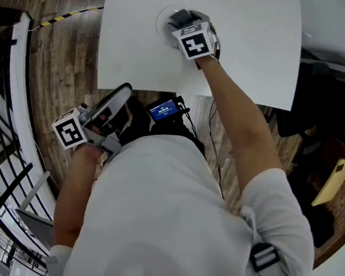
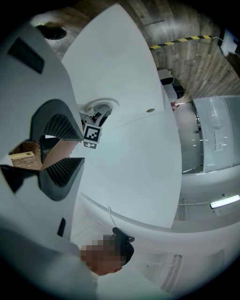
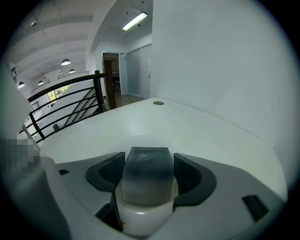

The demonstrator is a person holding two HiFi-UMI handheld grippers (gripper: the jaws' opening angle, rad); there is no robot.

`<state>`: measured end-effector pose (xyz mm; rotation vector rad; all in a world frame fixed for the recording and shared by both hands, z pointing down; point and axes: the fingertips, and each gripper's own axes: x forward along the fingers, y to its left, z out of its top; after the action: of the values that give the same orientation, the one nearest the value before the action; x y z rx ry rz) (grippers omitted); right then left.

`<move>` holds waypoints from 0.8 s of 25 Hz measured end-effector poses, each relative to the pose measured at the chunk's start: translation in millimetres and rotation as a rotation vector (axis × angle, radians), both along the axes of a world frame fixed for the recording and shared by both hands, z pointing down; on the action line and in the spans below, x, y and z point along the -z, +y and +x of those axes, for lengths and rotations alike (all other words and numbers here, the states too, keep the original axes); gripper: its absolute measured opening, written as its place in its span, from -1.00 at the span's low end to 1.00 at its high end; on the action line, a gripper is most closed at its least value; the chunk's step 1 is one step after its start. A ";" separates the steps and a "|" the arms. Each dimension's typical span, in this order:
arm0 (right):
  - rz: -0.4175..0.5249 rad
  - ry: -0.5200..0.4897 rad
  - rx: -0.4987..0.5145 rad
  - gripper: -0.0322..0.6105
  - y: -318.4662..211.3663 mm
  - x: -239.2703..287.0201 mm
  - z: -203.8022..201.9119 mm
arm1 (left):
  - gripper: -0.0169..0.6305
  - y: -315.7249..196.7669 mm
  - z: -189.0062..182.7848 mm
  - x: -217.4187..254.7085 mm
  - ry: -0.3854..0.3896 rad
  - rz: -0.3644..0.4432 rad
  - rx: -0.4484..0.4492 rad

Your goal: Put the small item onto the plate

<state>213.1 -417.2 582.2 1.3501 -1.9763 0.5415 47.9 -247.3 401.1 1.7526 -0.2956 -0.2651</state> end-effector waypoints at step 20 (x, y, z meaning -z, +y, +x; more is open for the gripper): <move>-0.006 0.007 0.018 0.11 1.4 1.5 0.9 | -0.59 0.6 -0.1 -0.3 0.006 0.010 -0.007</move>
<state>214.1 -415.8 580.7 1.3278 -1.9780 0.5327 47.8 -246.7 401.4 1.7621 -0.2846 -0.2671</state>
